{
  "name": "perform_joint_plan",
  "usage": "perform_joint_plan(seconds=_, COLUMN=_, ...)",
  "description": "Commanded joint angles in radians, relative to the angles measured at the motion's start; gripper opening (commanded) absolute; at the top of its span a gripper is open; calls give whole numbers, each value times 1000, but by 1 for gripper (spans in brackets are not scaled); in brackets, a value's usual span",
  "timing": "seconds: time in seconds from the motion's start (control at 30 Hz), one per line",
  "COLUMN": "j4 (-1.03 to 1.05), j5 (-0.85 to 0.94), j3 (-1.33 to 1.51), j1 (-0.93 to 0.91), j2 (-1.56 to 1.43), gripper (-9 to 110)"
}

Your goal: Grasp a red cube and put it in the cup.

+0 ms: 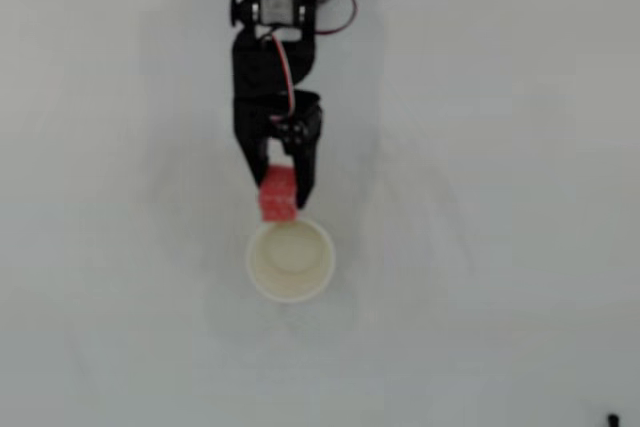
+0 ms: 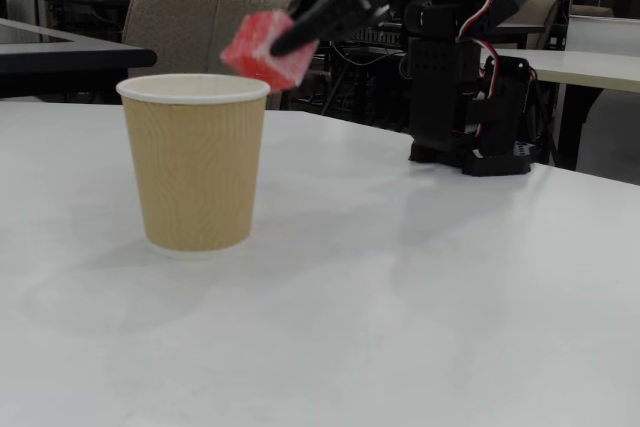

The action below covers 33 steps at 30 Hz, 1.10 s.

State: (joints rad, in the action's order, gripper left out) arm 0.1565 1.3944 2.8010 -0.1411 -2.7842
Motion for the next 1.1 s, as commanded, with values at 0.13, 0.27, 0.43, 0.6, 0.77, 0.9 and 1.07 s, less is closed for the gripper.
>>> perform_joint_plan(seconds=0.13, j4=-75, j5=-9, j3=-78, j1=-11, j2=-72, gripper=7)
perform_joint_plan(seconds=0.27, j4=-118, j5=-14, j3=-83, j1=18, j2=-97, gripper=7)
perform_joint_plan(seconds=0.43, j4=-120, j5=-14, j3=-133, j1=48, j2=-8, gripper=7)
perform_joint_plan(seconds=0.6, j4=-83, j5=-8, j3=-273, j1=52, j2=173, gripper=7)
perform_joint_plan(seconds=0.77, j4=-74, j5=-6, j3=-410, j1=37, j2=351, gripper=7)
perform_joint_plan(seconds=0.9, j4=-77, j5=-8, j3=-491, j1=26, j2=466, gripper=7)
perform_joint_plan(seconds=1.07, j4=-78, j5=-11, j3=-561, j1=21, j2=572, gripper=7)
